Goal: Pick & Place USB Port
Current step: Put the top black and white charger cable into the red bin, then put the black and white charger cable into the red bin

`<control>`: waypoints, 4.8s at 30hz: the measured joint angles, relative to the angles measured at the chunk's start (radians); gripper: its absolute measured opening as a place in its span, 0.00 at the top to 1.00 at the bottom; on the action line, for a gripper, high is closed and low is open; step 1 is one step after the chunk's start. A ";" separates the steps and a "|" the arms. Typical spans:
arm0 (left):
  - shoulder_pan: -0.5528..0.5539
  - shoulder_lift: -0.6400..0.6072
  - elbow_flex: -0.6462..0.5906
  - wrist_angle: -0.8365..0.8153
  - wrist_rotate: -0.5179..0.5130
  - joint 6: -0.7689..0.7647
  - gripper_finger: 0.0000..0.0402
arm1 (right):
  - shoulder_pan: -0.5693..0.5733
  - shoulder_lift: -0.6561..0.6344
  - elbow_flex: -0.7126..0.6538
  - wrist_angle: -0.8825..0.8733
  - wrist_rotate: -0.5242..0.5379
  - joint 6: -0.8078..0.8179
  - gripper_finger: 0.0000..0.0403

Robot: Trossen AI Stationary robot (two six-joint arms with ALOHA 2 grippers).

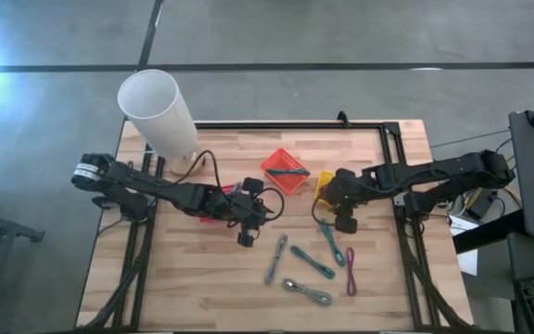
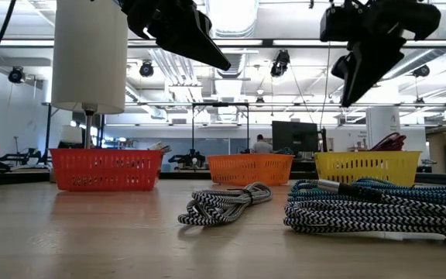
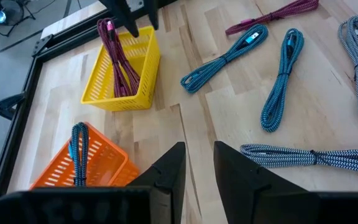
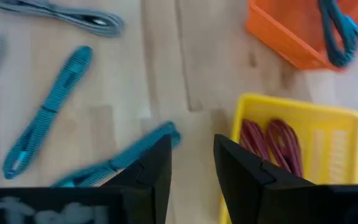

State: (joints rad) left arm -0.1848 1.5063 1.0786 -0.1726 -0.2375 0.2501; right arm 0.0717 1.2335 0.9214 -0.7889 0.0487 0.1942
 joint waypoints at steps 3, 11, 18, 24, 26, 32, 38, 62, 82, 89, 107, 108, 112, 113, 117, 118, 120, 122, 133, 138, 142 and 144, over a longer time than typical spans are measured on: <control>0.000 0.000 0.000 0.000 0.023 0.000 0.78 | 0.013 0.000 0.000 0.039 -0.004 -0.018 0.68; 0.000 0.008 -0.001 -0.003 0.154 0.070 0.76 | 0.038 0.000 -0.001 0.079 0.003 -0.012 0.62; 0.000 0.065 -0.001 -0.004 0.202 0.185 0.63 | 0.038 0.001 -0.001 0.117 0.004 0.019 0.62; -0.003 0.125 0.008 -0.002 0.262 0.495 0.52 | 0.037 0.001 -0.001 0.144 0.006 -0.044 0.63; -0.004 0.157 0.020 0.003 0.280 0.584 0.50 | 0.037 0.001 -0.001 0.150 0.006 -0.040 0.63; -0.030 0.288 0.057 -0.034 0.292 0.773 0.50 | 0.037 0.001 -0.001 0.153 0.006 -0.013 0.63; -0.086 0.403 0.141 -0.049 0.290 0.874 0.51 | 0.037 0.001 -0.002 0.159 0.006 -0.010 0.64; -0.125 0.635 0.539 -0.570 0.246 0.719 0.94 | 0.038 0.001 -0.026 0.280 0.006 0.095 0.70; -0.156 0.369 0.503 -0.969 -0.354 -0.308 0.94 | 0.037 0.001 -0.127 0.372 0.099 0.131 0.76; -0.122 0.115 0.267 -0.941 -0.367 -0.584 0.94 | 0.037 0.001 -0.127 0.388 0.111 0.094 0.76; 0.037 -0.353 -0.472 -0.170 -0.311 -0.667 0.94 | 0.037 0.067 -0.129 0.557 0.108 -0.001 0.77; 0.039 -0.354 -0.490 -0.152 -0.311 -0.666 0.94 | 0.037 0.083 -0.129 0.584 0.108 -0.030 0.77; 0.041 -0.352 -0.539 -0.117 -0.311 -0.689 0.90 | 0.037 0.154 -0.111 0.635 0.080 -0.074 0.77; 0.043 -0.352 -0.547 -0.116 -0.313 -0.707 0.89 | 0.037 0.171 -0.096 0.636 0.048 -0.064 0.76; 0.053 -0.352 -0.568 -0.117 -0.327 -0.757 0.81 | 0.042 0.226 -0.017 0.638 -0.053 -0.045 0.74; 0.055 -0.352 -0.573 -0.116 -0.327 -0.758 0.79 | 0.045 0.237 0.002 0.633 -0.071 -0.056 0.73; 0.063 -0.351 -0.580 -0.121 -0.327 -0.758 0.76 | 0.052 0.258 0.042 0.593 -0.086 -0.085 0.71; 0.068 -0.351 -0.581 -0.119 -0.330 -0.758 0.72 | 0.061 0.280 0.081 0.545 -0.093 -0.095 0.70; 0.067 -0.362 -0.476 -0.115 -0.349 -0.709 0.68 | 0.173 0.460 0.279 0.212 -0.111 0.000 0.61; 0.065 -0.367 -0.417 -0.116 -0.325 -0.683 0.68 | 0.254 0.566 0.359 0.101 -0.154 0.087 0.61; 0.065 -0.367 -0.397 -0.116 -0.319 -0.671 0.68 | 0.296 0.639 0.415 0.093 -0.223 0.091 0.61; 0.065 -0.367 -0.394 -0.116 -0.301 -0.671 0.68 | 0.311 0.680 0.439 0.089 -0.240 0.093 0.61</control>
State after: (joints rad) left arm -0.1196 1.1397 0.6845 -0.2883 -0.5383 -0.4213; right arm 0.3826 1.9139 1.3602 -0.7002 -0.1914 0.2869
